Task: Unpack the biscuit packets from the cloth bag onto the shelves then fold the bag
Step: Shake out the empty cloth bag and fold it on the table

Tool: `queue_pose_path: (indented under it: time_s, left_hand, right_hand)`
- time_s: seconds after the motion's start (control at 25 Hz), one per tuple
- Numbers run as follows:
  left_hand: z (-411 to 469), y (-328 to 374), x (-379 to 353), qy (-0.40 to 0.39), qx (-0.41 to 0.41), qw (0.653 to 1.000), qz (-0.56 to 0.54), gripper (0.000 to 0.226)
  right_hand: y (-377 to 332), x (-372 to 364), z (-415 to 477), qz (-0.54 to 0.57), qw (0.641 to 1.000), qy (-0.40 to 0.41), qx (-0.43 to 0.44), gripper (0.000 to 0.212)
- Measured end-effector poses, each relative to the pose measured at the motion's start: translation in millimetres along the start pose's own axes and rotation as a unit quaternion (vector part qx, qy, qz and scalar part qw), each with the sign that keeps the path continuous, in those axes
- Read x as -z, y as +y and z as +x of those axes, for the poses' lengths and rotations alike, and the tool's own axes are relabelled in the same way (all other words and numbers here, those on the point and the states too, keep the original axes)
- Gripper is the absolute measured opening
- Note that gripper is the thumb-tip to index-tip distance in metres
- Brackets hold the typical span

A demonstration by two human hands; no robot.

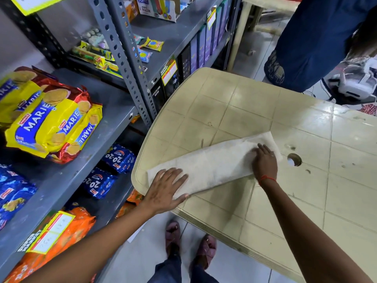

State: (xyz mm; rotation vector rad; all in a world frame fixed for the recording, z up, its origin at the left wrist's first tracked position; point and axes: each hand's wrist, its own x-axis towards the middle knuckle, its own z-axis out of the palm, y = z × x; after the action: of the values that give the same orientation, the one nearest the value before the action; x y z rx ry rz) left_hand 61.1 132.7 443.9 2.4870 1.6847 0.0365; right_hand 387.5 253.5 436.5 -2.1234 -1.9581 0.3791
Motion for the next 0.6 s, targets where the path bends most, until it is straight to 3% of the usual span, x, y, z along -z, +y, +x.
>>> queue_pose_path:
  time_s: [0.12,0.2,0.44,0.52,0.6]
  left_hand:
    - [12,6,-12,-0.056,0.055,0.997,-0.005,0.067]
    - [8,5,-27,-0.093,0.087,0.992,-0.007,0.074]
    - [9,-2,-42,-0.104,0.092,0.99,-0.022,0.091]
    - [8,-6,-33,-0.12,0.079,0.989,-0.039,0.089]
    - [11,-10,-20,-0.112,0.093,0.987,-0.063,0.087]
  right_hand:
    - [-22,-9,-10,-0.049,0.994,-0.1,0.001,0.062]
    - [-19,-19,-10,-0.072,0.98,-0.174,-0.058,0.072]
    - [-11,-15,36,-0.045,0.96,-0.222,-0.165,0.099]
    - [-27,-13,26,-0.057,0.973,-0.176,-0.138,0.092]
    - [-53,-19,-5,-0.036,0.993,-0.059,-0.096,0.082]
